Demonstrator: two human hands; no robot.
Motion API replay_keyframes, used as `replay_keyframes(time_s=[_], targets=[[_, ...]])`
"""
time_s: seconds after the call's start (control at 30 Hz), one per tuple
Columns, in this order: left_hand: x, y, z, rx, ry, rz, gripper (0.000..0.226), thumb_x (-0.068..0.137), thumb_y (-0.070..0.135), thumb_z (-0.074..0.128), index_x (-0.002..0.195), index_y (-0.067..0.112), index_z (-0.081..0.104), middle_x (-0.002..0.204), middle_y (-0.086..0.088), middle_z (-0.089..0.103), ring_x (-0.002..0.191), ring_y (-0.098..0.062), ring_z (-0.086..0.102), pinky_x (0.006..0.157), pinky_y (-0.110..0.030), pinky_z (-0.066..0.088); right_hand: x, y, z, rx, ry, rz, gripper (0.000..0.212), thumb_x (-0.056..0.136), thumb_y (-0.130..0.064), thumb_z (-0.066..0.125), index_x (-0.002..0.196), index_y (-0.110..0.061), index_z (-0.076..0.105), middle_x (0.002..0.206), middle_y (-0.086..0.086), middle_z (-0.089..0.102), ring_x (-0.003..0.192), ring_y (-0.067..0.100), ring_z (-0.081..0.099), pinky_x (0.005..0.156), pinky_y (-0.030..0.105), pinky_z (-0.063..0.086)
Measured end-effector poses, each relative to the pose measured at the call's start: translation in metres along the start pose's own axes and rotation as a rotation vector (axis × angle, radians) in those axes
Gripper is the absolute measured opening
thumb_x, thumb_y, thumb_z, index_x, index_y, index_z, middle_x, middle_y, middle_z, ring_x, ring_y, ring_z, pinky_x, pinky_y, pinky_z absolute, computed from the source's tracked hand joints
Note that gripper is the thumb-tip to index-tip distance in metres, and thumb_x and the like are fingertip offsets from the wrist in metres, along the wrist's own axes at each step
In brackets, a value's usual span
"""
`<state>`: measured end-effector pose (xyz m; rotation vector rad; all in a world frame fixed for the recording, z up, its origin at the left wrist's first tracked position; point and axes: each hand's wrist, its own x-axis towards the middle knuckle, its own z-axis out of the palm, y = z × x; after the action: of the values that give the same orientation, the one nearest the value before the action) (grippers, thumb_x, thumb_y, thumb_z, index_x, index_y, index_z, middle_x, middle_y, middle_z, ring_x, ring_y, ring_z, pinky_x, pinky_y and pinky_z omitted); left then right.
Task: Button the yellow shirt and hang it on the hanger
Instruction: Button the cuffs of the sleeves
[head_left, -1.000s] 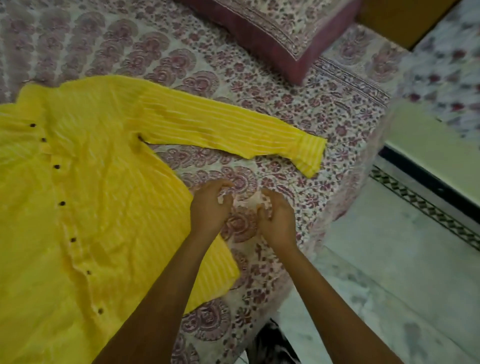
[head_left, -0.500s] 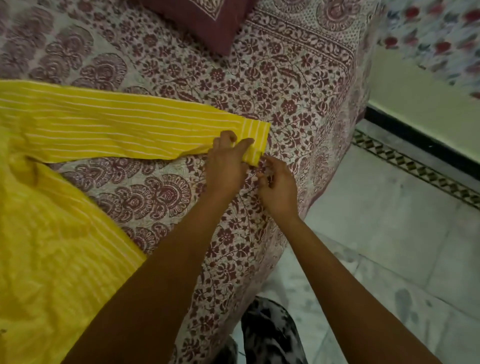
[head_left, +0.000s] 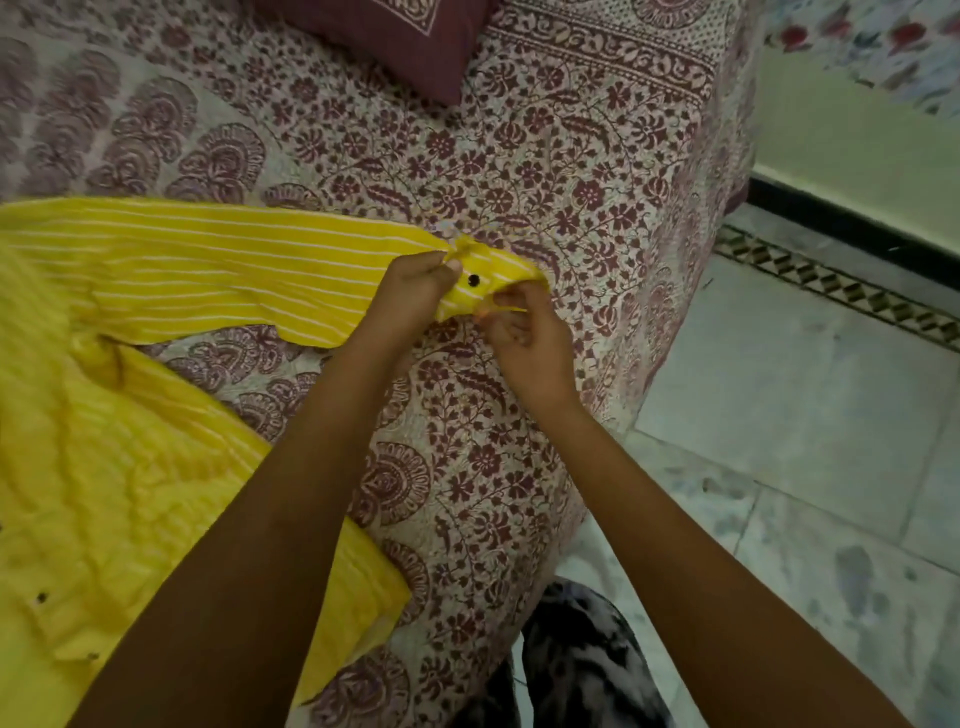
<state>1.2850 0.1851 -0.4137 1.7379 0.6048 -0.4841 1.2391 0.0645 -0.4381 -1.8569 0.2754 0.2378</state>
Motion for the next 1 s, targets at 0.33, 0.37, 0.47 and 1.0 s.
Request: replay_keyframes(time_s=[0.33, 0.37, 0.47, 1.0], targets=[[-0.045, 0.002, -0.051, -0.045, -0.06, 0.096, 0.03, 0.095, 0.023, 0.049, 0.12, 0.011, 0.059, 0.131, -0.014, 0.056, 0.123, -0.031, 0.05, 0.089, -0.043, 0.046, -0.025, -0.017, 0.025, -0.109, 0.383, 0.034, 0.066, 0.073, -0.015, 0.071, 0.13, -0.01, 0.038, 0.131, 0.014, 0.04, 0.114, 0.026, 0.046, 0.087, 0.033, 0.043], [-0.05, 0.003, -0.057, -0.053, -0.089, 0.128, 0.021, 0.095, 0.021, 0.048, 0.109, 0.016, 0.063, 0.12, -0.011, 0.062, 0.113, -0.029, 0.056, 0.086, -0.043, 0.047, -0.026, -0.017, 0.026, -0.107, 0.346, 0.084, 0.076, 0.073, -0.02, 0.074, 0.135, -0.012, 0.031, 0.136, 0.014, 0.035, 0.118, 0.026, 0.044, 0.091, 0.035, 0.041], [-0.06, 0.003, -0.071, -0.079, -0.114, 0.179, 0.016, 0.094, 0.018, 0.05, 0.086, 0.027, 0.061, 0.11, -0.007, 0.06, 0.101, -0.02, 0.052, 0.085, -0.04, 0.046, -0.035, -0.017, 0.035, 0.027, 0.145, 0.219, 0.06, 0.082, -0.02, 0.067, 0.133, -0.013, 0.036, 0.129, 0.014, 0.051, 0.106, 0.026, 0.056, 0.091, 0.042, 0.05], [-0.073, -0.051, -0.051, 0.227, 0.177, 0.494, 0.009, 0.087, 0.012, 0.059, 0.084, 0.014, 0.05, 0.072, 0.017, 0.047, 0.068, 0.001, 0.046, 0.06, -0.012, 0.037, -0.092, -0.008, 0.033, 0.811, 0.24, 0.709, 0.012, 0.091, -0.003, 0.053, 0.102, -0.002, 0.054, 0.076, 0.008, 0.065, 0.052, 0.007, 0.065, 0.051, 0.017, 0.055]])
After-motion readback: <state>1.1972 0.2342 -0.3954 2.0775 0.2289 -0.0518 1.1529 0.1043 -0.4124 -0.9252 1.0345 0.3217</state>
